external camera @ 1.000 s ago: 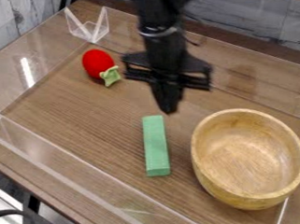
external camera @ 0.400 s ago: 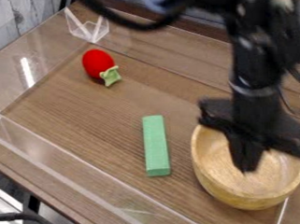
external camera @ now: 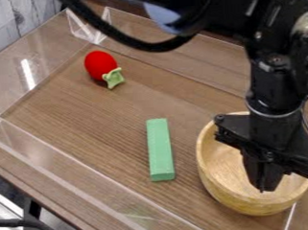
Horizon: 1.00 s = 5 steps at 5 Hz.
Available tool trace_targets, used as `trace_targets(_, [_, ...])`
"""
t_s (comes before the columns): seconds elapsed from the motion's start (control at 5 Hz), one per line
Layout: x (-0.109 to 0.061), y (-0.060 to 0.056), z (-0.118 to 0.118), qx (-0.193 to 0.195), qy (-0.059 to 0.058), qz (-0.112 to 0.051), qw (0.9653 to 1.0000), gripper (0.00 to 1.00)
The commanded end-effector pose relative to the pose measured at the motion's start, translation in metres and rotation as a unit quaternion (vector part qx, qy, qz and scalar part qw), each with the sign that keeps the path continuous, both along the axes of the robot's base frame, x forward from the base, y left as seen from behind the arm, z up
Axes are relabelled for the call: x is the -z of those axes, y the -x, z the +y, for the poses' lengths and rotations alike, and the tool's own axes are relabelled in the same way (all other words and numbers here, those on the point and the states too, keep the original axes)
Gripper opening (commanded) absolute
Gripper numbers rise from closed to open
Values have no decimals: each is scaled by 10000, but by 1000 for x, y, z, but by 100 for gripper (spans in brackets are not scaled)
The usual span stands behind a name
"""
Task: Put the green object in the brown bowl
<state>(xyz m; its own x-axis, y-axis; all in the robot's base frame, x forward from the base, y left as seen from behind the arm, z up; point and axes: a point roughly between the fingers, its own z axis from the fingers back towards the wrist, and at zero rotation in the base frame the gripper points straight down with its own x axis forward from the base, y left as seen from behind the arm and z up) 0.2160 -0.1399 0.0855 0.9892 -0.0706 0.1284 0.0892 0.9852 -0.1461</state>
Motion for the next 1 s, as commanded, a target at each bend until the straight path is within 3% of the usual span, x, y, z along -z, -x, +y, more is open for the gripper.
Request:
trace_targets(0.0, [-8,-6,7,-187,57,-148,9997,100])
trace_targets(0.2, [-7,-11,18,-357,61,-216,9991,0])
trace_targets(0.4, [-10,-19,22,-482,45,-266,9985,0])
trace_targets(0.6, [-17,-25,23,-491,57,-303,9983,100])
trace_targets(0.8, [-9,-23,19,-197,68,-314,9993,100])
